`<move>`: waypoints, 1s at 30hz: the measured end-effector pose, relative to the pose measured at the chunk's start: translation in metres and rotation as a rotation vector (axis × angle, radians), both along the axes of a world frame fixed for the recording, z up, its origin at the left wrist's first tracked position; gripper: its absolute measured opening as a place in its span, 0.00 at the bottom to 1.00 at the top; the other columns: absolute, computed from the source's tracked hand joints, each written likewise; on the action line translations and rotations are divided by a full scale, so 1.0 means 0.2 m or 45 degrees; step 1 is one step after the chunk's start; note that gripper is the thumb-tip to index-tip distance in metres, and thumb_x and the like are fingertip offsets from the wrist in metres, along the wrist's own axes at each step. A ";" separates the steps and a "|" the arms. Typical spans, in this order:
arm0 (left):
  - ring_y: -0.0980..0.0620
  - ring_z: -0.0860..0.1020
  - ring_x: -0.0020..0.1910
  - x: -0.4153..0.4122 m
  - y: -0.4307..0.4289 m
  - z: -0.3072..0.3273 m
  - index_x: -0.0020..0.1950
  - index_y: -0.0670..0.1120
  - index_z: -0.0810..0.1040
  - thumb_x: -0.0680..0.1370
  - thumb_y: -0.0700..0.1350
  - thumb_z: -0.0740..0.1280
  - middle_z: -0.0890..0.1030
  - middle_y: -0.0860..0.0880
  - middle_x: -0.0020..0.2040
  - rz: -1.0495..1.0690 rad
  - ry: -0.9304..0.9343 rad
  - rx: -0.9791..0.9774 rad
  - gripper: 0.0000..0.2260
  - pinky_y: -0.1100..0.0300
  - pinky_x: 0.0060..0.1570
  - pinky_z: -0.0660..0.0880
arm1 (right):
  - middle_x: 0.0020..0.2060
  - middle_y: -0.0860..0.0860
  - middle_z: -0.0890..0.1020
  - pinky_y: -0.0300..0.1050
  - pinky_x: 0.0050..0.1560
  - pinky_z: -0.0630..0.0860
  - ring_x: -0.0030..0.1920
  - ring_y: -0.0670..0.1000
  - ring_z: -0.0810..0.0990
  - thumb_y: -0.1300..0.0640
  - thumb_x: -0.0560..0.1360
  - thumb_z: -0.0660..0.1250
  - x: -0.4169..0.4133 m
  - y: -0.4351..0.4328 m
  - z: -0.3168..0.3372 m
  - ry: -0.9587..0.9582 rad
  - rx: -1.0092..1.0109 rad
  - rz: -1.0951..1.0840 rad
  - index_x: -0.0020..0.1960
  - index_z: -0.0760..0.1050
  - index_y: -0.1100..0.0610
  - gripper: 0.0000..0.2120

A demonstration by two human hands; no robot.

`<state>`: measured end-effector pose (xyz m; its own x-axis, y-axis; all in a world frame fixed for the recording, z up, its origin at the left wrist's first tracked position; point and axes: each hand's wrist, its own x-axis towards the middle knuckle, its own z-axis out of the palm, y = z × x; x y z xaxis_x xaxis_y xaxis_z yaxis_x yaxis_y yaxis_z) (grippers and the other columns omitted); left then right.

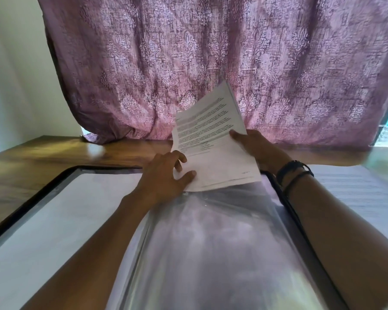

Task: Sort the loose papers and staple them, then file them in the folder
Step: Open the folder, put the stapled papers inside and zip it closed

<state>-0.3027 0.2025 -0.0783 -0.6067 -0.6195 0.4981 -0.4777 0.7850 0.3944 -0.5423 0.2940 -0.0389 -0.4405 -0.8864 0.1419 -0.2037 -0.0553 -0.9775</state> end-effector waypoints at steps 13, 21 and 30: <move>0.50 0.76 0.47 -0.04 0.01 -0.02 0.43 0.50 0.78 0.75 0.51 0.69 0.80 0.53 0.44 -0.024 0.051 -0.074 0.05 0.54 0.50 0.71 | 0.56 0.62 0.81 0.43 0.36 0.82 0.37 0.51 0.86 0.65 0.76 0.68 -0.07 0.02 -0.06 -0.428 0.053 -0.005 0.62 0.74 0.69 0.16; 0.51 0.79 0.44 -0.02 0.01 -0.01 0.43 0.48 0.79 0.73 0.48 0.65 0.81 0.53 0.41 -0.113 0.209 -0.032 0.05 0.50 0.49 0.77 | 0.59 0.61 0.81 0.52 0.53 0.81 0.57 0.60 0.81 0.60 0.75 0.69 -0.10 0.01 -0.07 -0.451 0.171 0.084 0.65 0.73 0.66 0.20; 0.54 0.79 0.42 -0.02 -0.02 -0.01 0.42 0.49 0.79 0.71 0.50 0.65 0.81 0.55 0.39 -0.161 0.202 0.040 0.06 0.55 0.48 0.77 | 0.61 0.61 0.79 0.58 0.69 0.69 0.65 0.61 0.76 0.56 0.64 0.76 -0.15 0.01 -0.09 -0.404 0.270 0.136 0.67 0.72 0.64 0.34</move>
<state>-0.3057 0.1992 -0.0805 -0.5962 -0.5600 0.5752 -0.3058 0.8209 0.4822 -0.5728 0.2962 -0.0565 -0.3369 -0.9246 -0.1778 0.1063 0.1503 -0.9829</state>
